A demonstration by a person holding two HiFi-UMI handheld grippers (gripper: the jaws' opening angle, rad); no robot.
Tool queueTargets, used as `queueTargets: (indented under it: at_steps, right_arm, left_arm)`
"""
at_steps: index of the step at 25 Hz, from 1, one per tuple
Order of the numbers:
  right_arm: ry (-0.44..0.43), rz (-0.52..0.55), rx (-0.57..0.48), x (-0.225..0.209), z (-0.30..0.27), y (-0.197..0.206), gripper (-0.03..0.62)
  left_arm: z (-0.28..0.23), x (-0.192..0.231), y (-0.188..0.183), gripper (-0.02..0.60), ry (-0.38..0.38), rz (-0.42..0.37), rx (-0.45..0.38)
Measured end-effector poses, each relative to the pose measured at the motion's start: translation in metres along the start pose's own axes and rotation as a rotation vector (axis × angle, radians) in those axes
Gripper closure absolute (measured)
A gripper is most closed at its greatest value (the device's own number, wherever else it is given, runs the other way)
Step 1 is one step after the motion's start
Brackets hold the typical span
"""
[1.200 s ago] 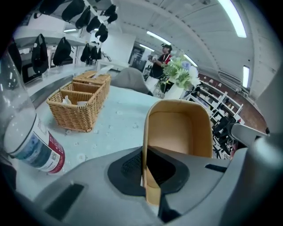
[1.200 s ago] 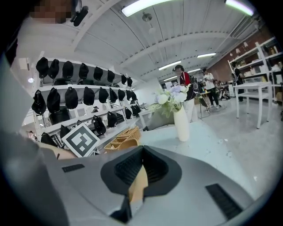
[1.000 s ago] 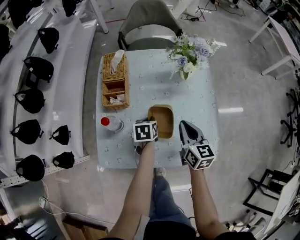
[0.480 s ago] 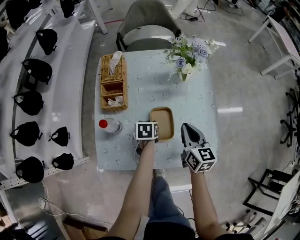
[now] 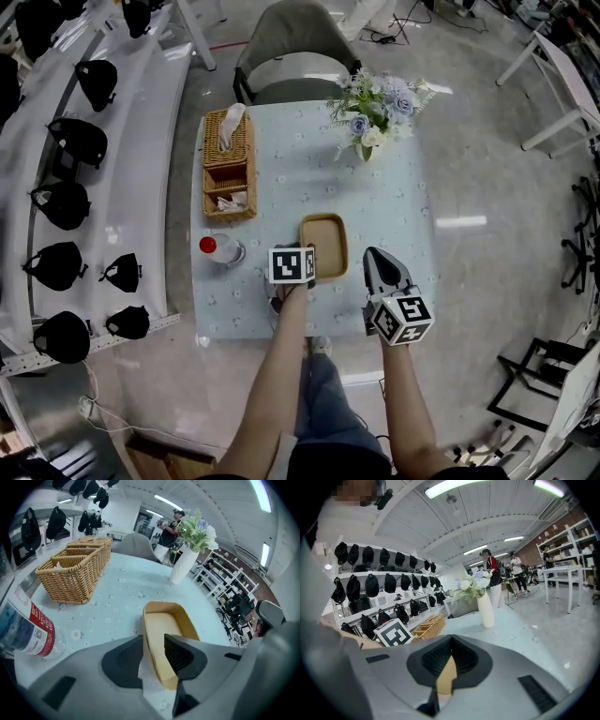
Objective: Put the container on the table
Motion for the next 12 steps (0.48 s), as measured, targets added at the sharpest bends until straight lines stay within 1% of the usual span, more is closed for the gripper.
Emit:
queueTargets:
  at_steps: [2, 5, 8, 12]
  right_arm:
    - [0.002, 0.000, -0.007, 0.000, 0.004, -0.002, 0.595]
    - [0.012, -0.001, -0.021, 0.000, 0.013, -0.008, 0.595]
    - [0.022, -0.004, -0.047, 0.000, 0.023, -0.018, 0.595]
    - [0.027, 0.009, -0.091, 0.004, 0.037, -0.036, 0.595]
  left_arm:
    - [0.010, -0.002, -0.003, 0.459, -0.007, -0.007, -0.029]
    - [0.033, -0.008, -0.009, 0.477, -0.006, -0.005, -0.097]
    - [0.061, -0.015, -0.021, 0.514, 0.017, 0.010, -0.189]
    - [0.103, -0.025, -0.042, 0.540, 0.041, -0.002, -0.331]
Point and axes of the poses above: the fingertips, and each gripper's own axes: z backward along the fingers, x to its left, y out of its underside, the point moved 6 cm from there along z, backward along the fingers, and after that the axes turned 3 degrees about -z, right-handed, at the moved point
